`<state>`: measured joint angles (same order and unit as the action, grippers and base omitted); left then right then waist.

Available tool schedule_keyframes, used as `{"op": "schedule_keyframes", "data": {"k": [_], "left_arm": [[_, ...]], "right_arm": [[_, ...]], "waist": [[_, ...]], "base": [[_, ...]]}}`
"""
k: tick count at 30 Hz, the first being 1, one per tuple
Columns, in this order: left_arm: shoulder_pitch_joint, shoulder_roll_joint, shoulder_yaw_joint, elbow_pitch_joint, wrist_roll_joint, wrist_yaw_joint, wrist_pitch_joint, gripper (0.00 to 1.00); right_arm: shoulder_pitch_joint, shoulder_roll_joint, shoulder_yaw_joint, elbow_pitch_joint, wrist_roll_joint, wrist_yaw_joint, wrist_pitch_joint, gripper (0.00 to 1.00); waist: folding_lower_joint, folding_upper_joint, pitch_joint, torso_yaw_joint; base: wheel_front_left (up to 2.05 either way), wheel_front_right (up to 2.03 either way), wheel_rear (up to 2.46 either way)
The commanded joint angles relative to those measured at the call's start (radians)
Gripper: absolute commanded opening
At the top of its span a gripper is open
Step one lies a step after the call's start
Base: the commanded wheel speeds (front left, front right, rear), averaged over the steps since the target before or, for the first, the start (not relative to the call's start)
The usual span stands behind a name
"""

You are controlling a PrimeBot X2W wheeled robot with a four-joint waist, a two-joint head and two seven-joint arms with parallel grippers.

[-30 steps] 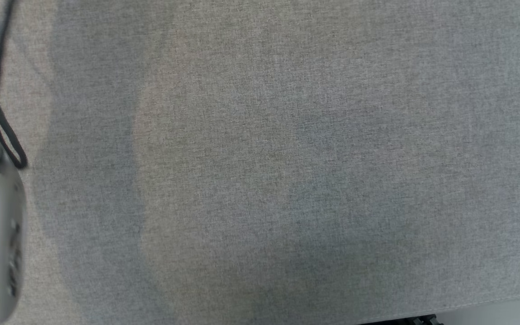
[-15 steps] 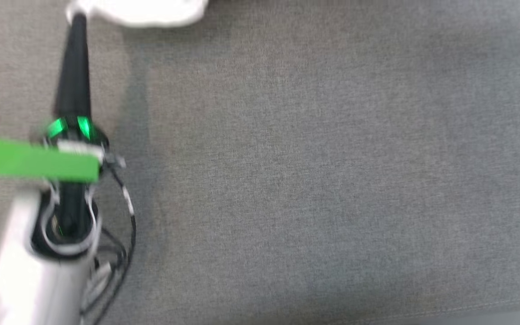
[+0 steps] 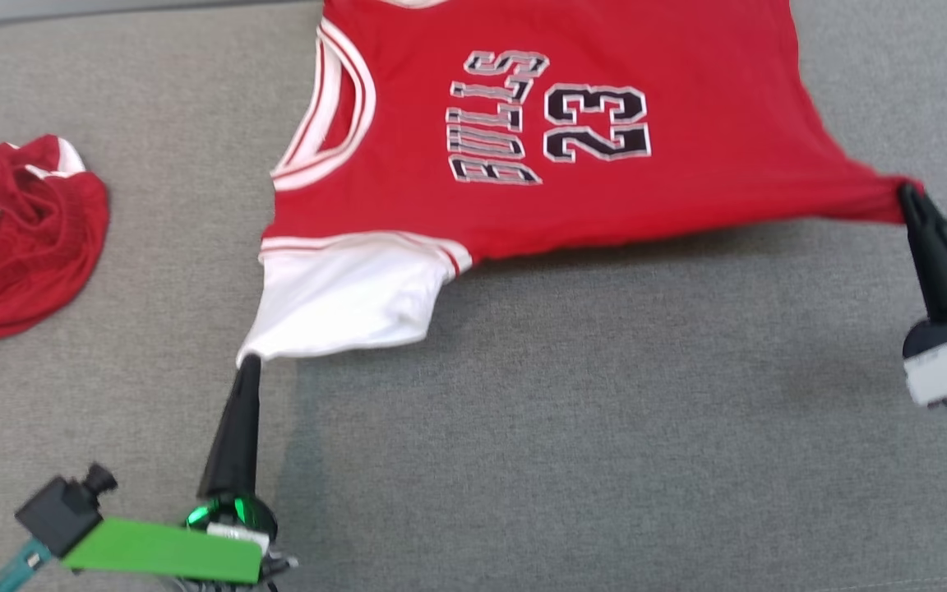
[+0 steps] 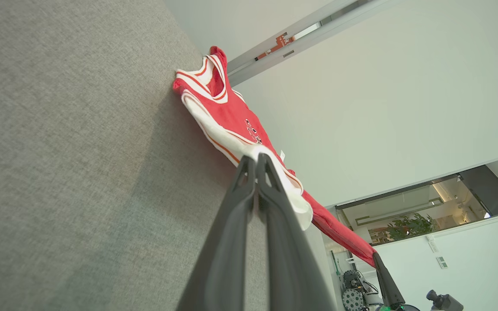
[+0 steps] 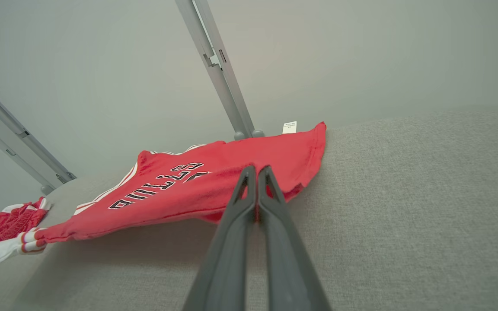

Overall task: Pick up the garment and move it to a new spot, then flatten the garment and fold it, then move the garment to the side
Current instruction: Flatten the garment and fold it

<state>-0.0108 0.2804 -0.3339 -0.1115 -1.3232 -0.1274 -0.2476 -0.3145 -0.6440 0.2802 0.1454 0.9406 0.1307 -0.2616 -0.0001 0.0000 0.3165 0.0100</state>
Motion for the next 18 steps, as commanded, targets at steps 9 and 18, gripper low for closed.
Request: {"op": "schedule_keyframes", "data": {"k": [9, 18], "left_arm": [[0.209, 0.018, -0.04, -0.088, 0.046, 0.171, 0.032, 0.0], [0.066, -0.044, -0.05, -0.156, 0.004, 0.324, 0.115, 0.0]], "right_arm": [[0.246, 0.008, -0.065, -0.066, -0.049, 0.0, -0.005, 0.0], [0.217, 0.003, -0.012, -0.011, -0.035, 0.0, -0.005, 0.0]], "waist": [[0.0001, 0.0, -0.118, 0.033], [0.0001, 0.0, -0.084, 0.026]], "base": [[0.0, 0.0, 0.0], [0.0, 0.0, 0.0]]}}
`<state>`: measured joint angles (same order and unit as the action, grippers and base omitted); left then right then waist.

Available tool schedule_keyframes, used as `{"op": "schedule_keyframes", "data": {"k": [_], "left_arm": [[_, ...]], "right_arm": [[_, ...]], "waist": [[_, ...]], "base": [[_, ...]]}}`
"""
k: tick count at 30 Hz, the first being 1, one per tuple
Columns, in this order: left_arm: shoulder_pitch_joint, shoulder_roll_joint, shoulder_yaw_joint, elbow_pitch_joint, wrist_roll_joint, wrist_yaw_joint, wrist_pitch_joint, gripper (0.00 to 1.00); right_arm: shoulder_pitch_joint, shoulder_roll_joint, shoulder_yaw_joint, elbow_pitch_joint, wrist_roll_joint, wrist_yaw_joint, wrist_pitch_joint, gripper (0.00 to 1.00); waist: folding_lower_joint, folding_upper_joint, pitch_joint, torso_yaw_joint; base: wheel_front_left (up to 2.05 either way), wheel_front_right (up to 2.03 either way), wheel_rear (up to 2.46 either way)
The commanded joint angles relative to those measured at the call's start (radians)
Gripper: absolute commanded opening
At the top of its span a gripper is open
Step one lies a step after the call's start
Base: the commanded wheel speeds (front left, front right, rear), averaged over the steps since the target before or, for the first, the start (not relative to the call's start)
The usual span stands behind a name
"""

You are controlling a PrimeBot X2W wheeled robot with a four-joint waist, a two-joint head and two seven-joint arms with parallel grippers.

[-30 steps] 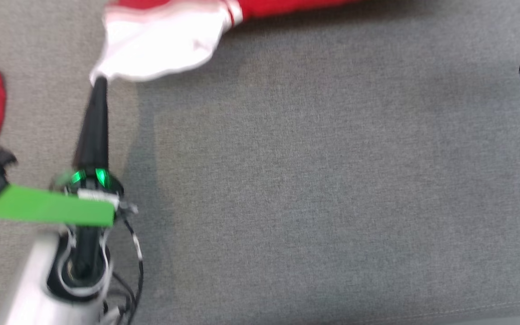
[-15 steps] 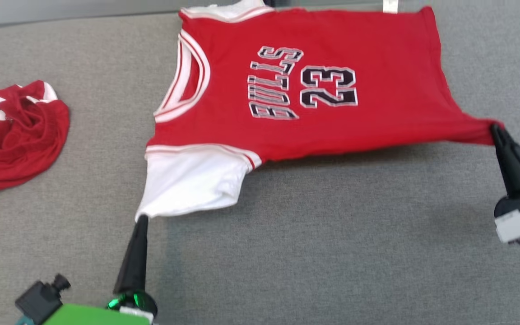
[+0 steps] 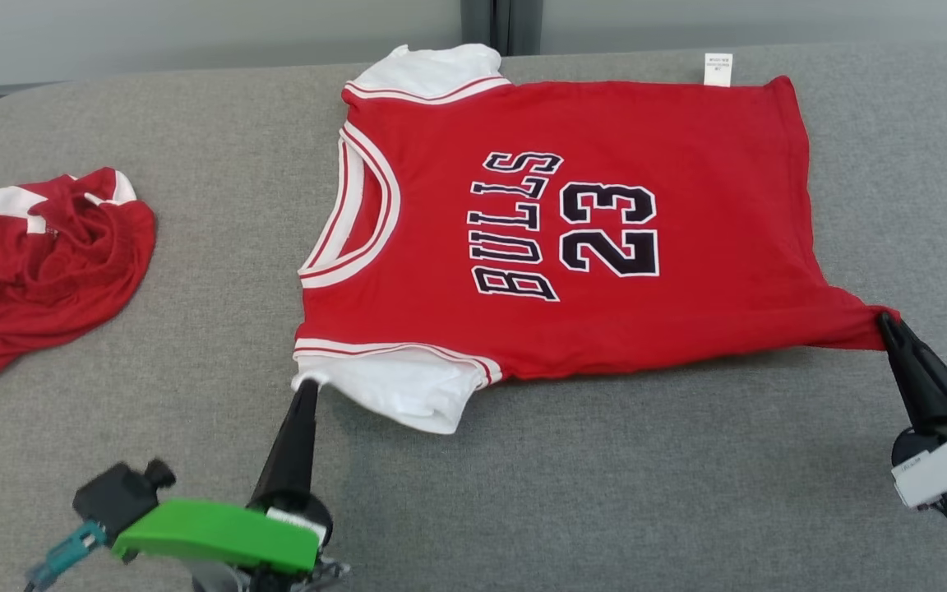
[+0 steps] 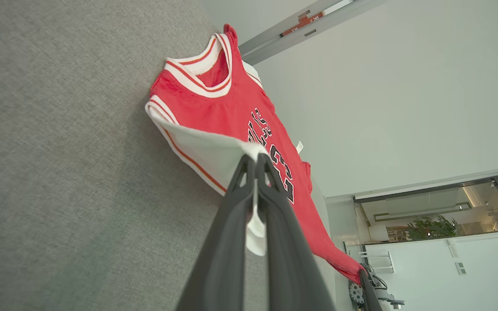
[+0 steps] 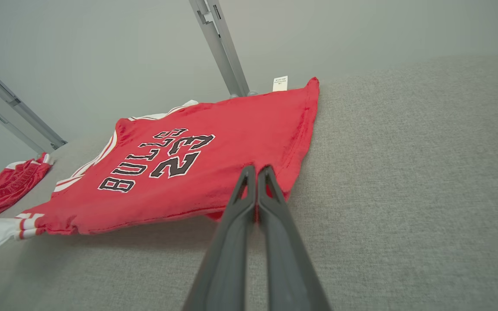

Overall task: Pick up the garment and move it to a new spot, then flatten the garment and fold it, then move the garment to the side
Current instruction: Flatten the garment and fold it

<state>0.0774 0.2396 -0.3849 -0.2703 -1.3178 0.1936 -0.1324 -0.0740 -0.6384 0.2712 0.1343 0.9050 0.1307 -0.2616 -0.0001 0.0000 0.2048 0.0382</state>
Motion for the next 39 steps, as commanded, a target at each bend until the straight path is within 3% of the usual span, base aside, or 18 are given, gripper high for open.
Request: {"op": "schedule_keyframes", "data": {"k": [1, 11, 20, 27, 28, 29, 30, 31, 32, 36, 39], "left_arm": [[-0.066, -0.018, -0.002, 0.016, 0.001, 0.007, 0.008, 0.0], [-0.451, -0.109, 0.001, 0.229, 0.054, -0.012, 0.004, 0.0], [-0.715, -0.11, -0.008, 0.396, 0.172, -0.095, -0.065, 0.0], [-0.791, -0.123, -0.036, 0.523, 0.258, -0.115, -0.103, 0.0], [-0.794, -0.126, -0.042, 0.545, 0.27, -0.118, -0.107, 0.31], [-0.793, -0.129, -0.041, 0.561, 0.276, -0.115, -0.11, 0.93], [-0.792, -0.135, -0.034, 0.576, 0.281, -0.114, -0.116, 1.0], [-0.79, -0.137, -0.035, 0.586, 0.295, -0.118, -0.118, 1.0], [-0.784, -0.136, -0.038, 0.594, 0.31, -0.127, -0.124, 1.0], [-0.705, -0.108, -0.032, 0.596, 0.356, -0.145, -0.131, 1.0], [-0.625, -0.08, -0.013, 0.581, 0.386, -0.132, -0.133, 1.0]], "right_arm": [[-0.053, -0.004, 0.012, 0.017, 0.001, 0.0, -0.005, 0.0], [-0.345, 0.021, 0.137, 0.176, 0.02, 0.0, -0.005, 0.0], [-0.528, 0.035, 0.179, 0.276, 0.037, 0.0, -0.005, 0.0], [-0.572, 0.057, 0.191, 0.316, 0.028, 0.0, -0.005, 0.0], [-0.576, 0.062, 0.195, 0.324, 0.024, 0.0, -0.005, 0.0], [-0.576, 0.065, 0.197, 0.33, 0.021, 0.0, -0.005, 0.01], [-0.573, 0.068, 0.197, 0.336, 0.016, 0.0, -0.004, 0.3], [-0.569, 0.071, 0.191, 0.338, 0.011, 0.0, -0.005, 0.59], [-0.559, 0.072, 0.178, 0.342, 0.004, 0.0, -0.005, 1.0], [-0.508, 0.08, 0.121, 0.324, -0.032, 0.0, -0.004, 1.0], [-0.446, 0.086, 0.056, 0.287, -0.061, 0.0, -0.004, 1.0]], "waist": [[0.0001, 0.0, 0.042, -0.004], [0.0001, 0.0, 0.192, -0.038], [0.0001, 0.0, 0.285, -0.049], [0.0001, 0.0, 0.315, -0.047], [0.0001, 0.0, 0.313, -0.047], [0.0001, 0.0, 0.311, -0.047], [0.0001, 0.0, 0.306, -0.045], [0.0001, 0.0, 0.3, -0.043], [0.0001, 0.0, 0.292, -0.042], [0.0001, 0.0, 0.246, -0.04], [0.0001, 0.0, 0.207, -0.037]], "base": [[0.0, 0.0, 0.0], [0.0, 0.0, 0.0], [0.0, 0.0, 0.0], [0.0, 0.0, 0.0], [0.0, 0.0, 0.0], [0.0, 0.0, 0.0], [0.0, 0.0, 0.0], [0.0, 0.0, 0.0], [0.0, 0.0, 0.0], [0.0, 0.0, 0.0], [0.0, 0.0, 0.0]]}}
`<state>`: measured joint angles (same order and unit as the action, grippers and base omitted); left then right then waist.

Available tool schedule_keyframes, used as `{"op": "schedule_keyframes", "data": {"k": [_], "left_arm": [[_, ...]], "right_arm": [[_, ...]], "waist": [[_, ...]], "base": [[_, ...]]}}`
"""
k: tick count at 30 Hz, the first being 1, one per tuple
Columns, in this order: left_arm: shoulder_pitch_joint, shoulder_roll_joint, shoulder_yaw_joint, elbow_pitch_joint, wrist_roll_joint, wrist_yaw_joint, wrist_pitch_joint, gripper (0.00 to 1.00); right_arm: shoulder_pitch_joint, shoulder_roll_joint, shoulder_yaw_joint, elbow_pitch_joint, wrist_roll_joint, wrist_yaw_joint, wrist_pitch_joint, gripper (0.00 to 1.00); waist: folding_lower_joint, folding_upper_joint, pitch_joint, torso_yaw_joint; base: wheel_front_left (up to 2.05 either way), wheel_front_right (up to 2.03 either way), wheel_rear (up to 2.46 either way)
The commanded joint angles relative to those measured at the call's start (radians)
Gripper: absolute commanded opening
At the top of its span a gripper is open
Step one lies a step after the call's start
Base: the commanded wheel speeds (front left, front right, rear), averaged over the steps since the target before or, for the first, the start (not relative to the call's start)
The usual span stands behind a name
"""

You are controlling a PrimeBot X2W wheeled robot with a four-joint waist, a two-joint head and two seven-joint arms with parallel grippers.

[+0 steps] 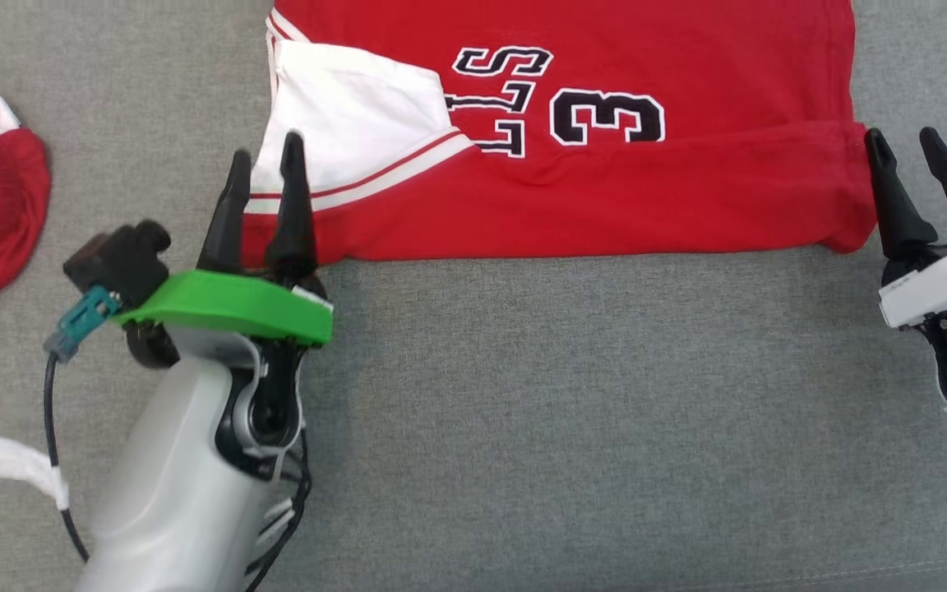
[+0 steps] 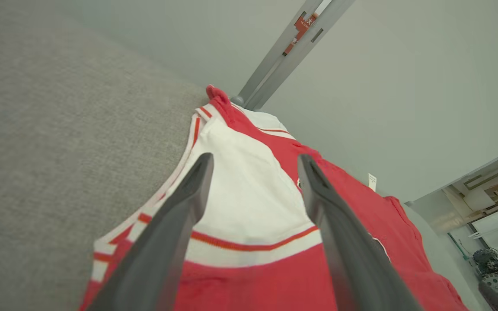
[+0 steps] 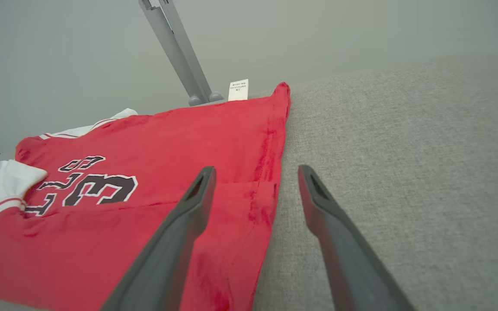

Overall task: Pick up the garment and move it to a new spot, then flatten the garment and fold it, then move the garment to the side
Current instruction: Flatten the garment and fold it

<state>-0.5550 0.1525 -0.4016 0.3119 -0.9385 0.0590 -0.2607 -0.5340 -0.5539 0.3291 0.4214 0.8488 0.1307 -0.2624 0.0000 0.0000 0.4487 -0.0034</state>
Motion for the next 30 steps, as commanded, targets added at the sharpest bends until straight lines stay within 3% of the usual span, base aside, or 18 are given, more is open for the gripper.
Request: {"op": "schedule_keyframes", "data": {"k": [1, 7, 22, 23, 24, 25, 26, 27, 30], "left_arm": [[0.046, 0.021, 0.01, -0.003, 0.021, 0.013, -0.004, 1.0], [0.195, 0.04, 0.046, 0.047, 0.048, 0.021, -0.004, 1.0], [0.098, 0.009, 0.063, 0.243, 0.116, -0.022, -0.002, 1.0], [0.093, 0.003, 0.064, 0.255, 0.103, -0.03, 0.006, 0.96], [0.086, 0.002, 0.056, 0.268, 0.103, -0.043, 0.016, 0.5], [0.082, 0.001, 0.052, 0.279, 0.103, -0.049, 0.023, 0.4], [0.08, -0.002, 0.049, 0.29, 0.098, -0.054, 0.027, 0.16], [0.075, -0.002, 0.043, 0.296, 0.097, -0.063, 0.032, 0.0], [0.054, -0.002, 0.036, 0.317, 0.099, -0.078, 0.036, 0.0]], "right_arm": [[0.042, 0.005, -0.03, -0.015, -0.016, 0.0, -0.003, 1.0], [0.159, 0.039, -0.112, -0.073, -0.06, 0.0, -0.003, 1.0], [0.202, 0.061, -0.101, -0.067, -0.078, 0.0, -0.003, 1.0], [0.201, 0.062, -0.099, -0.066, -0.079, 0.0, -0.003, 1.0], [0.2, 0.063, -0.097, -0.064, -0.08, 0.0, -0.003, 1.0], [0.2, 0.065, -0.097, -0.062, -0.079, 0.0, -0.003, 1.0], [0.201, 0.066, -0.096, -0.06, -0.079, 0.0, -0.003, 1.0], [0.201, 0.068, -0.094, -0.059, -0.079, 0.0, -0.003, 1.0], [0.198, 0.07, -0.087, -0.05, -0.079, 0.0, -0.003, 1.0]], "waist": [[0.0, 0.0, -0.047, 0.005], [0.0, 0.0, -0.082, -0.003], [0.0, 0.0, -0.09, -0.018], [0.0, 0.0, -0.091, -0.018], [0.0, 0.0, -0.091, -0.017], [0.0, 0.0, -0.092, -0.016], [0.0, 0.0, -0.092, -0.014], [0.0, 0.0, -0.091, -0.013], [0.0, 0.0, -0.086, -0.006]], "base": [[0.0, 0.0, 0.0], [0.0, 0.0, 0.0], [0.0, 0.0, 0.0], [0.0, 0.0, 0.0], [0.0, 0.0, 0.0], [0.0, 0.0, 0.0], [0.0, 0.0, 0.0], [0.0, 0.0, 0.0], [0.0, 0.0, 0.0]]}}
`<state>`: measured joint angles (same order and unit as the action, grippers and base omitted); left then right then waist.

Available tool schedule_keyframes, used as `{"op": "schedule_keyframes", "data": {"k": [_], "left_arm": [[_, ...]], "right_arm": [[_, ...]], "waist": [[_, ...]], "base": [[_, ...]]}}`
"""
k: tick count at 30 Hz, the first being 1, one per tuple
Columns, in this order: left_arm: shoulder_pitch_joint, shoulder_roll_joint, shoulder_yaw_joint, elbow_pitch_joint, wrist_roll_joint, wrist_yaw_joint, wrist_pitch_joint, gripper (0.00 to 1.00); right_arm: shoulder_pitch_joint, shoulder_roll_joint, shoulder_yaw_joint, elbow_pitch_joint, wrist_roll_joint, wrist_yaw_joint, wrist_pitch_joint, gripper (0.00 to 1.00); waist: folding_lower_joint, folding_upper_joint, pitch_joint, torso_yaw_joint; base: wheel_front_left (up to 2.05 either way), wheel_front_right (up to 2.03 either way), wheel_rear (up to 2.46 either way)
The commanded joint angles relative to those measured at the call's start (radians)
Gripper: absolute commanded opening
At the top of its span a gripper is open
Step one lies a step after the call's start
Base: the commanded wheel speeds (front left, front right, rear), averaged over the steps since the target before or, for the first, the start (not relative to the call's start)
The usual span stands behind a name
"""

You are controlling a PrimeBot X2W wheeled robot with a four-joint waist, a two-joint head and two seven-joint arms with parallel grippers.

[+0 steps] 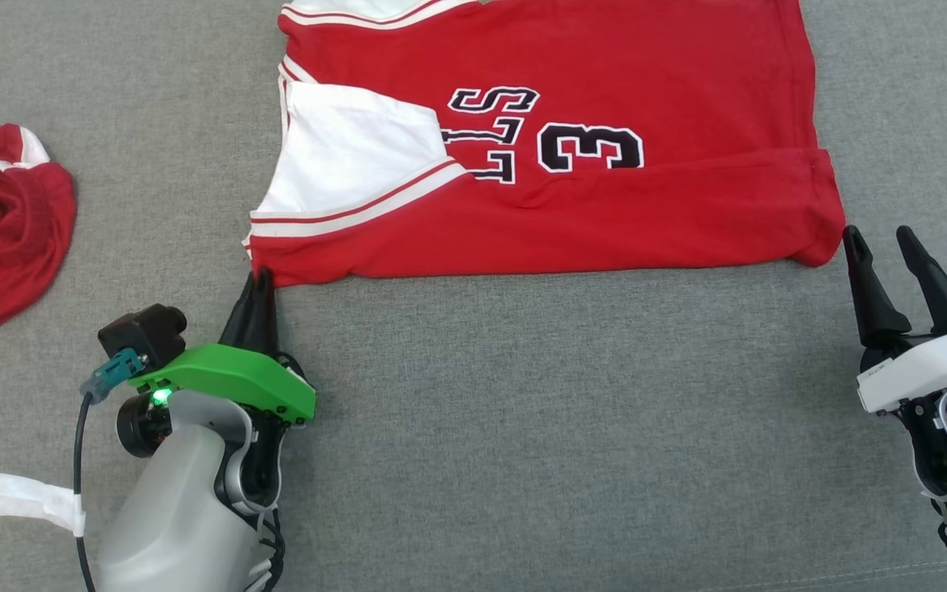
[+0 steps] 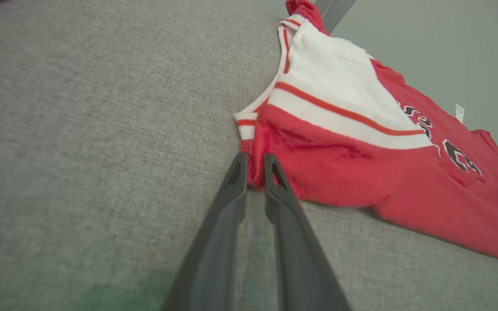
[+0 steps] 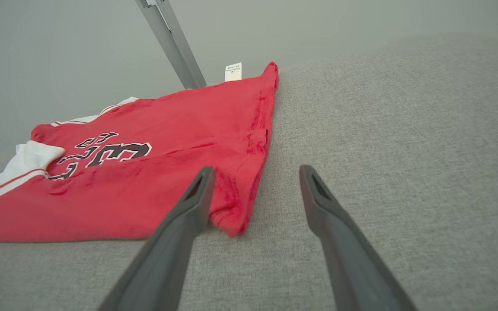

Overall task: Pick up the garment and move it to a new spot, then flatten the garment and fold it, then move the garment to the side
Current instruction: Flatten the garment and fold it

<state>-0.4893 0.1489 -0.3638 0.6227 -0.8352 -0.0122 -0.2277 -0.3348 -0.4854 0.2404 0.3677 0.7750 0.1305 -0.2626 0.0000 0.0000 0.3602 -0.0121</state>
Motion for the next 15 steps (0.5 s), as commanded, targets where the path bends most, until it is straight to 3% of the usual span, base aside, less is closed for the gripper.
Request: {"op": "schedule_keyframes", "data": {"k": [1, 8, 15], "left_arm": [[-0.019, 0.0, -0.004, 0.013, -0.004, -0.008, 0.003, 0.0], [-0.038, -0.009, -0.009, 0.05, -0.002, -0.027, -0.007, 0.0], [-0.038, -0.02, -0.022, 0.062, 0.009, -0.045, -0.015, 0.0]], "right_arm": [[-0.004, 0.001, 0.004, 0.005, -0.005, 0.0, -0.003, 1.0], [-0.031, 0.004, 0.031, 0.052, 0.033, 0.0, -0.003, 1.0], [-0.096, 0.013, 0.129, 0.169, 0.09, 0.0, 0.012, 1.0]], "waist": [[0.0, 0.0, 0.005, 0.004], [0.0, 0.0, 0.011, 0.017], [0.0, 0.0, 0.009, 0.043]], "base": [[0.0, 0.0, 0.0], [0.0, 0.0, 0.0], [0.0, 0.0, 0.0]]}}
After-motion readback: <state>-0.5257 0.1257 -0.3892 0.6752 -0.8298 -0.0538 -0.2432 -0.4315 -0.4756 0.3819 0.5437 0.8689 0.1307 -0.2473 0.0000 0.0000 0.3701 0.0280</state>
